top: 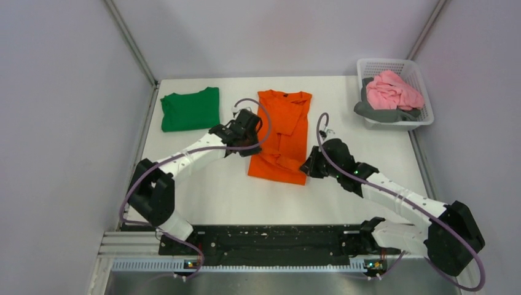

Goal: Fold and stack the t-shirts
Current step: Fold the folded rectangular tshirt in 1/3 of the way

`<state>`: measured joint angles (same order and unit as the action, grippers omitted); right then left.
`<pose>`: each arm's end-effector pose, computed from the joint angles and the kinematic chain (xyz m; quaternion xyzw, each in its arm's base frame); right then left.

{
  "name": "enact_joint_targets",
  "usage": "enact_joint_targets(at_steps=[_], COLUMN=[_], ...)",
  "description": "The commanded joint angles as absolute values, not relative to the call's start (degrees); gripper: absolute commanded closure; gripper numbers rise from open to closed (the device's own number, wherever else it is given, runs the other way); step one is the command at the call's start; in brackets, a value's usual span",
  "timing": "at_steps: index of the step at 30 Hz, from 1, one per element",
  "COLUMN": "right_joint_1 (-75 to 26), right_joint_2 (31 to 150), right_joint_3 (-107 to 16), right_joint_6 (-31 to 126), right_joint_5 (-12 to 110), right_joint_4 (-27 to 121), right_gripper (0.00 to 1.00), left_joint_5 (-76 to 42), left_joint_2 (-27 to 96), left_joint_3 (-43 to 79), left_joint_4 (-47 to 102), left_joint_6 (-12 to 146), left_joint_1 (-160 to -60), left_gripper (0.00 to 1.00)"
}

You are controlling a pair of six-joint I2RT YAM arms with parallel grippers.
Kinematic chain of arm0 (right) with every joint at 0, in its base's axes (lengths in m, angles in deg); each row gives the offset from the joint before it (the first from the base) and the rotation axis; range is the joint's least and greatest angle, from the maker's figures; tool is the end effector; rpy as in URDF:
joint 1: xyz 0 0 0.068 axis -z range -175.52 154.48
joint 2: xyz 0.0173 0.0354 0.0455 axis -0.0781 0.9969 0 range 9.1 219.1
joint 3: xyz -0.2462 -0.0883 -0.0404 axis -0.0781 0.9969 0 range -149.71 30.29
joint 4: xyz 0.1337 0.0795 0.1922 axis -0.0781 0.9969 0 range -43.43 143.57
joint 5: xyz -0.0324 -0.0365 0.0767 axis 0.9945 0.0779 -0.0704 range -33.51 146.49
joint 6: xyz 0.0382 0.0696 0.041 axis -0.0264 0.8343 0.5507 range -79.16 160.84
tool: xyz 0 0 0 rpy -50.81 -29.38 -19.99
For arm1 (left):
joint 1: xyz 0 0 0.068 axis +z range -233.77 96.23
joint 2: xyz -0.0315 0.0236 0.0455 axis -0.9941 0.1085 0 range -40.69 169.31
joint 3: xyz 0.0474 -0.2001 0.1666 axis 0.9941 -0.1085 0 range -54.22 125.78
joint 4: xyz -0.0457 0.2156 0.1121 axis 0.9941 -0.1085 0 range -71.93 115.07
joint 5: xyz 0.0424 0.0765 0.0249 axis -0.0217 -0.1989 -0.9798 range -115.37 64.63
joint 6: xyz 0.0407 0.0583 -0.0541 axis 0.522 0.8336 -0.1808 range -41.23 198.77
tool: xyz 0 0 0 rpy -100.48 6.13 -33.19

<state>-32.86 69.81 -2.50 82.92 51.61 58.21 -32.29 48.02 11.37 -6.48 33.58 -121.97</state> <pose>0.1901 0.1537 0.1841 0.0193 0.9038 0.3017 0.3029 0.2713 -0.2013 0.2091 -0.0762 0.9482 -0.1585 0.2644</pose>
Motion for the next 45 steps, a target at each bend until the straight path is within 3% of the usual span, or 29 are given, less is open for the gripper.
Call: enact_joint_targets(at_steps=[1, 24, 27, 33, 35, 36, 37, 39, 42, 45], right_joint_1=[-30.64, -20.55, -19.56, -15.52, -13.86, -13.47, -13.25, -13.28, -13.59, -16.37], right_joint_2=[73.49, 97.45, 99.23, 104.99, 106.71, 107.17, 107.13, 105.38, 101.67, 97.22], right_joint_3=[-8.46, -19.68, -20.59, -26.56, -30.95, -33.12, -34.54, -34.89, -31.88, -25.15], right_joint_6=[76.19, 73.48, 73.89, 75.24, 74.97, 74.48, 73.96, 73.15, 71.67, 70.27], right_joint_5=[62.61, 51.78, 52.25, 47.96, 45.25, 44.09, 43.61, 42.44, 37.63, 34.33], right_joint_4=[51.09, 39.78, 39.78, 41.31, 43.93, 45.45, 46.35, 46.48, 46.49, 46.49], right_gripper=[1.0, 1.0, 1.0, 0.82, 0.55, 0.46, 0.41, 0.27, 0.02, 0.01], left_joint_5=[-31.23, -25.71, -22.96, -18.08, -16.35, -16.17, -16.34, -16.71, -16.08, -15.85], left_joint_2=[52.09, 72.76, 75.53, 79.85, 80.74, 80.86, 80.5, 78.63, 73.9, 66.35], left_joint_3=[17.58, 37.29, 39.91, 47.21, 51.07, 52.97, 54.22, 54.72, 51.73, 41.47], left_joint_4=[-5.06, -9.88, -10.67, -11.5, -13.12, -14.22, -15.02, -15.48, -15.78, -13.1], left_joint_6=[38.97, 45.57, 46.13, 47.63, 47.96, 48.11, 48.29, 48.49, 48.1, 46.88], left_joint_1=[-118.69, -110.94, -110.1, -107.93, -107.04, -106.72, -106.55, -106.41, -106.44, -106.44], left_gripper=[1.0, 1.0, 0.95, 0.5, 0.31, 0.27, 0.23, 0.03, 0.01, 0.01])
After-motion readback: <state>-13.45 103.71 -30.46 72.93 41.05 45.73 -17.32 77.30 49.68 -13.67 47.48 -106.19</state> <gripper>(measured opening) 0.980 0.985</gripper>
